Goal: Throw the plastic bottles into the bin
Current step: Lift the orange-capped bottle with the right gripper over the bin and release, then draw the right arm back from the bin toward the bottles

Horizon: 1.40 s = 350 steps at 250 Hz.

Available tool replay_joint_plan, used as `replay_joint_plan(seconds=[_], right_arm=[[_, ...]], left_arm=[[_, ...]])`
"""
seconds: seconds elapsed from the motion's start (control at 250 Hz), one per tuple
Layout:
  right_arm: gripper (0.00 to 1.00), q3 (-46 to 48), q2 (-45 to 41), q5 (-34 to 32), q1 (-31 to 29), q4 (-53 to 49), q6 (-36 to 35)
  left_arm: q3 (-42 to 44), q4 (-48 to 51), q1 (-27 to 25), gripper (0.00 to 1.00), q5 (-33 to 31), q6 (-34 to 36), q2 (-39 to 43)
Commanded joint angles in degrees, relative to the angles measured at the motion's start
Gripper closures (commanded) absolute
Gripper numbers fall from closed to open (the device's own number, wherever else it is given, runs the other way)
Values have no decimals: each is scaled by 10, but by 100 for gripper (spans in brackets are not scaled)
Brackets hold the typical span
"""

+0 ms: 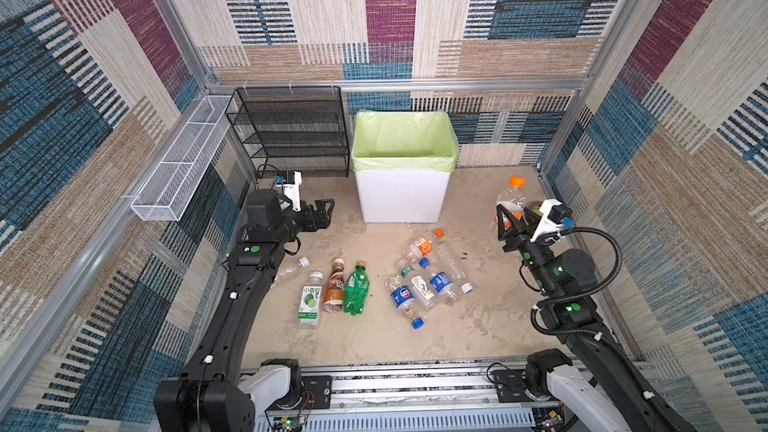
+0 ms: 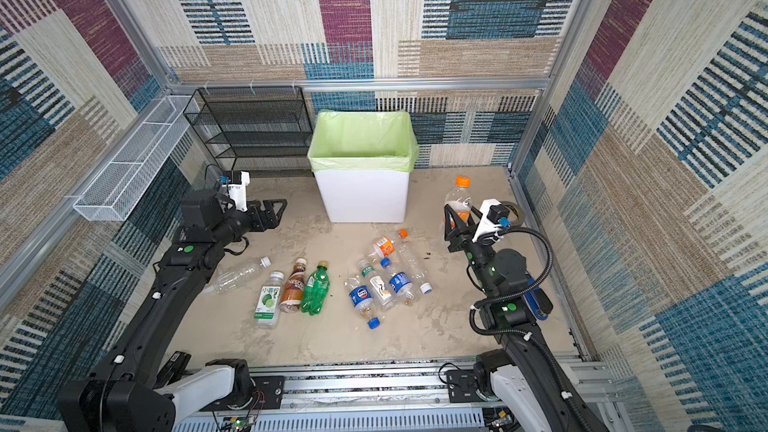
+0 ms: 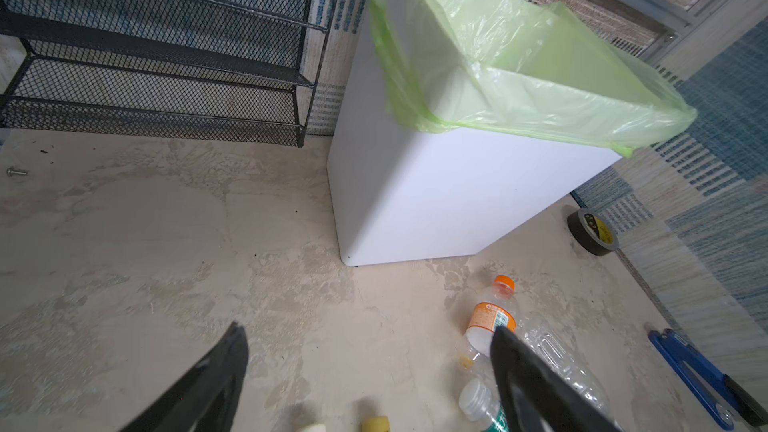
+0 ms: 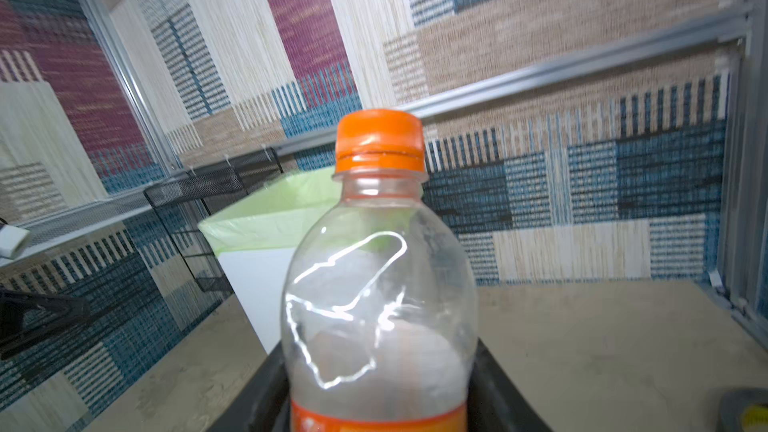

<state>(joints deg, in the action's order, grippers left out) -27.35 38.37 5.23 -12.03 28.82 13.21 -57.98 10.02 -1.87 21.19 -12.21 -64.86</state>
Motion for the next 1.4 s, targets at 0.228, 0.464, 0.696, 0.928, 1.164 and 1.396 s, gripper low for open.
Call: replay_joint_plan(seconds=[0.228, 0.464, 0.696, 0.928, 1.164, 1.396], right_arm=[[45, -103, 98, 41, 0, 245, -15], [37, -669, 530, 152, -46, -200, -48], [4, -738, 573, 118, -53, -251, -62], [2, -625, 477, 50, -32, -217, -65], [3, -402, 339, 45, 37, -170, -15], [1, -228, 256, 64, 82, -143, 17]], left_arm=[[21, -69, -7, 8, 16, 11, 17], [6, -39, -8, 8, 2, 25, 14], [7, -37, -9, 1, -1, 38, 27], [-20, 8, -8, 1, -31, 33, -2], [-100, 196, 10, 5, -147, 79, -72], [-108, 323, 16, 4, -291, 208, -85]])
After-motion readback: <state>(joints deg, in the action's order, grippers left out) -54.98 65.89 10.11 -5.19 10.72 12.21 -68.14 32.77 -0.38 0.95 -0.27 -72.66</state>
